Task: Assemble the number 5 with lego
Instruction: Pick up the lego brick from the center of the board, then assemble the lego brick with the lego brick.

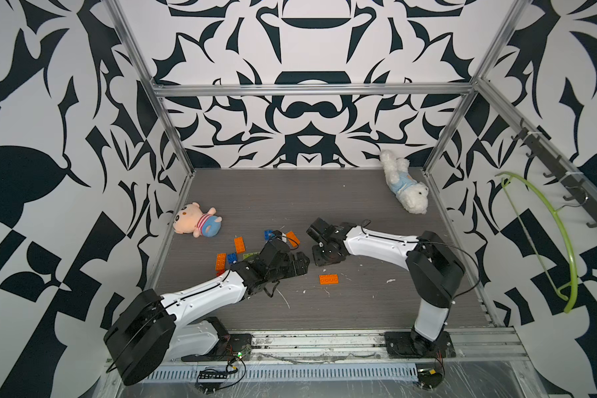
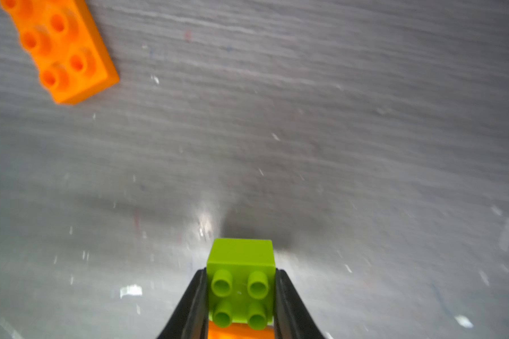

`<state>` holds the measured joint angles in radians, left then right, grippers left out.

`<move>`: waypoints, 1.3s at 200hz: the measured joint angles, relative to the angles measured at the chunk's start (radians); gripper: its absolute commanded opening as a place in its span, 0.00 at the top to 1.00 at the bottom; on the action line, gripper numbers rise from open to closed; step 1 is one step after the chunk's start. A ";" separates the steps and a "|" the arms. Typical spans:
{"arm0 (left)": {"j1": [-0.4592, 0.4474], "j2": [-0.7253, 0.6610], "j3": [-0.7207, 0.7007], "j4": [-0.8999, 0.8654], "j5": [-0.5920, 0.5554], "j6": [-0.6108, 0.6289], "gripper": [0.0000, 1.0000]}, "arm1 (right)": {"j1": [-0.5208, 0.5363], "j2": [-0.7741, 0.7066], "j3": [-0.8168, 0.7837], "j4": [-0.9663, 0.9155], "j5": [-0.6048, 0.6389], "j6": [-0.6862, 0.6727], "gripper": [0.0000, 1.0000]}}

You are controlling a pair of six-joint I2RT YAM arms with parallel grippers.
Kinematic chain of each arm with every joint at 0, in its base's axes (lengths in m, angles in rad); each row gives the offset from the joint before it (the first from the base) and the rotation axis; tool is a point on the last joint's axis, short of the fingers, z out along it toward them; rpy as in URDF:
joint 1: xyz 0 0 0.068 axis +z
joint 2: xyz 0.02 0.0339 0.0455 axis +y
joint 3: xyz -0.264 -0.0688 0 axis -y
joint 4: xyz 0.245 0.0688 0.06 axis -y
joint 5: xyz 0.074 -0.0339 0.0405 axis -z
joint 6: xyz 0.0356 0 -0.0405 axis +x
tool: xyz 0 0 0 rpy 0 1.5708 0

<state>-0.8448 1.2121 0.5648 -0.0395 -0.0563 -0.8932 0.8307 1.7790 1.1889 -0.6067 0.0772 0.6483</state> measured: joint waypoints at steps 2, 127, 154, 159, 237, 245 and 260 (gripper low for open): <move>-0.003 0.002 0.000 0.002 0.000 0.000 0.01 | 0.000 -0.011 -0.007 -0.002 0.000 0.001 0.68; -0.124 0.152 0.002 0.136 0.002 -0.082 0.01 | 0.010 -0.212 -0.214 -0.033 -0.045 0.078 0.67; -0.126 0.169 0.002 0.151 0.002 -0.097 0.01 | 0.018 -0.205 -0.214 -0.018 -0.051 0.082 0.67; -0.126 0.169 0.002 0.153 0.002 -0.099 0.01 | 0.021 -0.204 -0.214 -0.016 -0.052 0.082 0.67; -0.126 0.169 0.003 0.150 -0.009 -0.102 0.01 | 0.049 -0.168 -0.206 -0.001 -0.060 0.083 0.67; -0.126 0.169 0.005 0.147 -0.010 -0.102 0.01 | 0.052 -0.166 -0.205 -0.001 -0.059 0.083 0.67; -0.126 0.169 0.008 0.144 -0.011 -0.102 0.01 | 0.055 -0.165 -0.204 0.003 -0.058 0.084 0.67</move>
<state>-0.9710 1.3815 0.5728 0.1047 -0.0673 -0.9951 0.8852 1.6138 0.9844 -0.6033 0.0193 0.7322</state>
